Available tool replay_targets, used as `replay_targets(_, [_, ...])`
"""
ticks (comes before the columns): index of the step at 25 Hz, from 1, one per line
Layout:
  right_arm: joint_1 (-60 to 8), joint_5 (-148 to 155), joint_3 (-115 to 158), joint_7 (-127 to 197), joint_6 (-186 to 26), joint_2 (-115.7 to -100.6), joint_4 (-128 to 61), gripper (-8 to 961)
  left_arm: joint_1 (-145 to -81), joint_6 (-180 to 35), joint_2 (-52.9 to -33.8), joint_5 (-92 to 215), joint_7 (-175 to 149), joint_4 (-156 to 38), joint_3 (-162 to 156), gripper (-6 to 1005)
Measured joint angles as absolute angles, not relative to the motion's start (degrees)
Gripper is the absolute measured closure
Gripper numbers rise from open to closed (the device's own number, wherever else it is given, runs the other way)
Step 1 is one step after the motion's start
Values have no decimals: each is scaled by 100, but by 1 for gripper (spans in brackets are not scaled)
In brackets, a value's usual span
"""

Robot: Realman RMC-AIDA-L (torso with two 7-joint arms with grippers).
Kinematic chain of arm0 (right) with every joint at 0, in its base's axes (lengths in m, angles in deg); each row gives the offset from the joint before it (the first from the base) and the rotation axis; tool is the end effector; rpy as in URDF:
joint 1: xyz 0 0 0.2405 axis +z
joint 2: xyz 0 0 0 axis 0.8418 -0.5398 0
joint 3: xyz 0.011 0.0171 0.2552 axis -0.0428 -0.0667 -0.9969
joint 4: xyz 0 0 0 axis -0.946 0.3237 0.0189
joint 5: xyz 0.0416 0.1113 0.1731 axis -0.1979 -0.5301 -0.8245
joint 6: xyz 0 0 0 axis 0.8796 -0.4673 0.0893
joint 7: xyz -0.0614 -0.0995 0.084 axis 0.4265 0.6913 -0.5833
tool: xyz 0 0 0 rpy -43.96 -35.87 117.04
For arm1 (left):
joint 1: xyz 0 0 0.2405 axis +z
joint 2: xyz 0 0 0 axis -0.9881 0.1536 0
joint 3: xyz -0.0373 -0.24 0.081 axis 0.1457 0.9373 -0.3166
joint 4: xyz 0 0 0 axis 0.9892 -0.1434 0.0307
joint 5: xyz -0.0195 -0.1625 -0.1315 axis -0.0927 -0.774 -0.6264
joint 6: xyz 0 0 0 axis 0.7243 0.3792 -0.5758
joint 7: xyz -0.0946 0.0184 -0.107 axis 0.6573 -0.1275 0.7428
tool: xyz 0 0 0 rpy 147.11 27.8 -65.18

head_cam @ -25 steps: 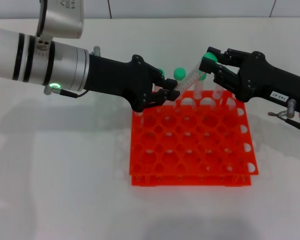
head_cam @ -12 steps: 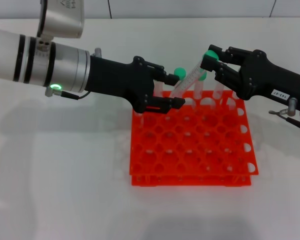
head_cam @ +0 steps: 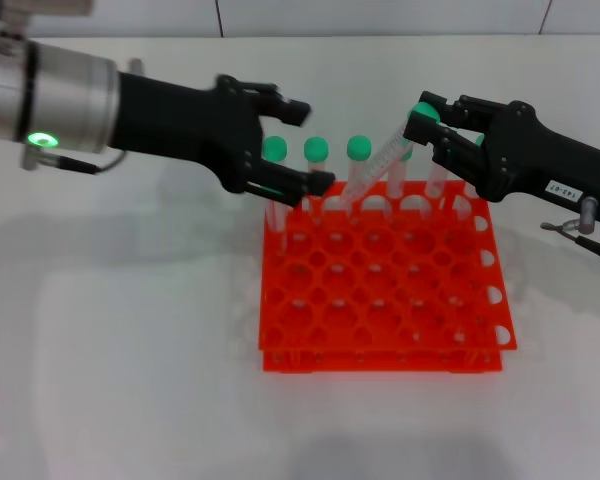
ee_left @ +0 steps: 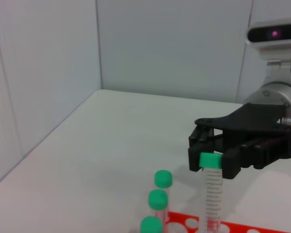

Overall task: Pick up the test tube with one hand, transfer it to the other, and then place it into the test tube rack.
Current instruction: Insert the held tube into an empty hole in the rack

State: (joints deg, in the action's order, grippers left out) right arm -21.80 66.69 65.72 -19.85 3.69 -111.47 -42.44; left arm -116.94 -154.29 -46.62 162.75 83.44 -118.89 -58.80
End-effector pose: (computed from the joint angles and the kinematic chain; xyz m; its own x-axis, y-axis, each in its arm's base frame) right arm 0.2215 0.3362 -0.0151 0.5494 -0.1192 -0.8270 -0.4066 -0.9028 -0.1400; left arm -0.1565 0.3638 0.0158 0.9478 0.1308 0.2907 0.1741 -0.9763 -0.1284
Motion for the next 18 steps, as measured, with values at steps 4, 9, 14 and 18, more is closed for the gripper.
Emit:
replay_targets(4, [-2212, 6670, 6577, -1988, 413, -11134, -4252, 666, -11269, -15671, -4669, 16335, 9230, -13083, -5880, 130])
replay_targets(9, [-2220, 6710, 6581, -2035, 427, -11113, -4256, 662, -10786, -16011, -4694, 16362, 10091, -14404, -5879, 104])
replay_targets(14, [-2204, 6724, 6586, -2042, 416, -11102, -4263, 659, -10067, -16139, -4757, 16406, 10634, -15629, -5878, 105])
replay_targets(18, [-2180, 6727, 6597, -2146, 400, -11097, -4364, 656, -9403, -16109, -4765, 16151, 10617, -16072, -5785, 105])
